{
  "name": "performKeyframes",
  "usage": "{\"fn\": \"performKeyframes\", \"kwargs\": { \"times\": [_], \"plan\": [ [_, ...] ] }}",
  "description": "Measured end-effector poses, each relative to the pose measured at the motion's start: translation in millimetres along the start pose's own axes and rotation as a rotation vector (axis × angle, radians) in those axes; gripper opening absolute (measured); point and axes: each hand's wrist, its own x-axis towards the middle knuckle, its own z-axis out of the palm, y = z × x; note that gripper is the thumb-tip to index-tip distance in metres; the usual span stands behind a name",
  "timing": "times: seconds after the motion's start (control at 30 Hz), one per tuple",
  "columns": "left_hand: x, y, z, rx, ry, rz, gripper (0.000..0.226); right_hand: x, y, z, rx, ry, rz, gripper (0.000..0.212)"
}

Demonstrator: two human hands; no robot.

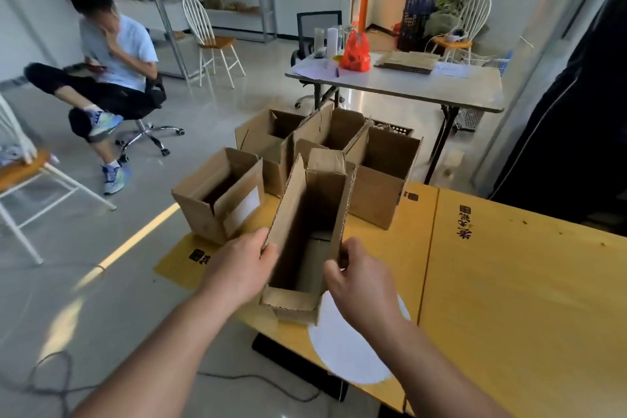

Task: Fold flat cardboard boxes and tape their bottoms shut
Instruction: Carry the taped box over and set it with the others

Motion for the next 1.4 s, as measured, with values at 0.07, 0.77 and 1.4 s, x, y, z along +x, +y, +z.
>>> {"fn": "performKeyframes", "kwargs": {
  "times": [0.07, 0.77, 1.4],
  "plan": [
    [13.0, -7.5, -2.8, 0.020, 0.013, 0.006, 0.037, 14.8, -5.2, 6.5, -0.003, -0.018, -0.007, 0.016],
    [155.5, -129.8, -47.6, -0.008, -0.043, 0.288, 0.018, 102.6, -111.4, 118.5, -0.152, 0.210, 0.261, 0.020],
    [177.6, -124.2, -60.7, -0.154, -0.331, 0.255, 0.073, 98.8, -119.2, 109.7, -0.360, 0.355, 0.336, 0.057]
  ]
}}
